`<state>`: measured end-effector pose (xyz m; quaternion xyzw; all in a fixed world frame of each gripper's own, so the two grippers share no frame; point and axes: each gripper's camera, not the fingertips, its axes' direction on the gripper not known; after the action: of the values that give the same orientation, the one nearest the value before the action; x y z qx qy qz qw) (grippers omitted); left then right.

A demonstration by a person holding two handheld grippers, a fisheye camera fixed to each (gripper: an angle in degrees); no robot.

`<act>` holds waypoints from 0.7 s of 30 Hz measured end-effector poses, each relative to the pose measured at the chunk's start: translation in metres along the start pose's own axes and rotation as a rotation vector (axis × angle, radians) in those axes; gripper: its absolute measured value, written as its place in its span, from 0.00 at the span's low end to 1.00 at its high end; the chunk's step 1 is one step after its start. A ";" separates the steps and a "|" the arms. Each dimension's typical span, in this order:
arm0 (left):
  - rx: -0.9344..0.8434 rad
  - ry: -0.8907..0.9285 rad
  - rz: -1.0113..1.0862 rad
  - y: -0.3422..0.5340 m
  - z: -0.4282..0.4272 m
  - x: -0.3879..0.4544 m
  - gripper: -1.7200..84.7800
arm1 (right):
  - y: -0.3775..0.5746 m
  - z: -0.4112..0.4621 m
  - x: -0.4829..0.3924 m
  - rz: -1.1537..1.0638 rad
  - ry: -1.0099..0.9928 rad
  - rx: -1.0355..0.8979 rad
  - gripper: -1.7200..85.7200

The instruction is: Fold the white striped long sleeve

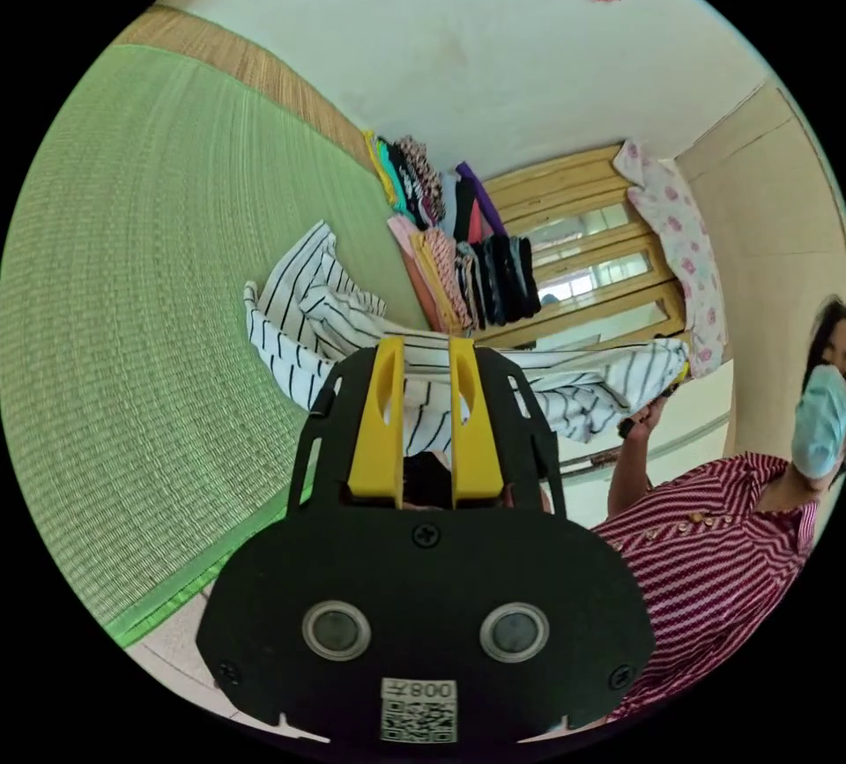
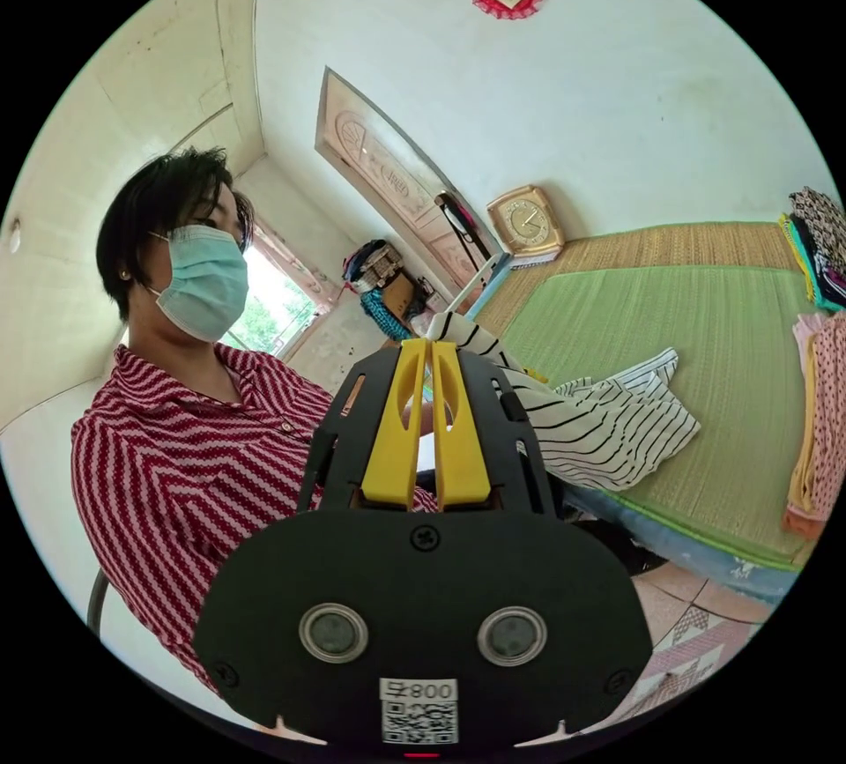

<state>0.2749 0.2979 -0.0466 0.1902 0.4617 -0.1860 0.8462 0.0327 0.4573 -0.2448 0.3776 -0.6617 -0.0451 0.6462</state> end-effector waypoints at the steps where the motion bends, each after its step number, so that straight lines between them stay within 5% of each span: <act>1: -0.047 -0.026 -0.016 -0.002 0.011 -0.006 0.12 | 0.003 -0.004 -0.002 0.007 0.007 0.006 0.02; 14: -0.258 -0.142 -0.234 -0.005 0.067 -0.064 0.12 | 0.026 -0.045 0.005 0.120 -0.018 0.035 0.03; 21: -0.177 -0.071 -0.236 0.031 0.057 -0.070 0.05 | 0.018 -0.063 0.010 0.131 -0.028 0.041 0.03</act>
<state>0.2951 0.3065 0.0466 0.0526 0.4652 -0.2494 0.8477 0.0824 0.4913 -0.2165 0.3458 -0.6946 0.0056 0.6308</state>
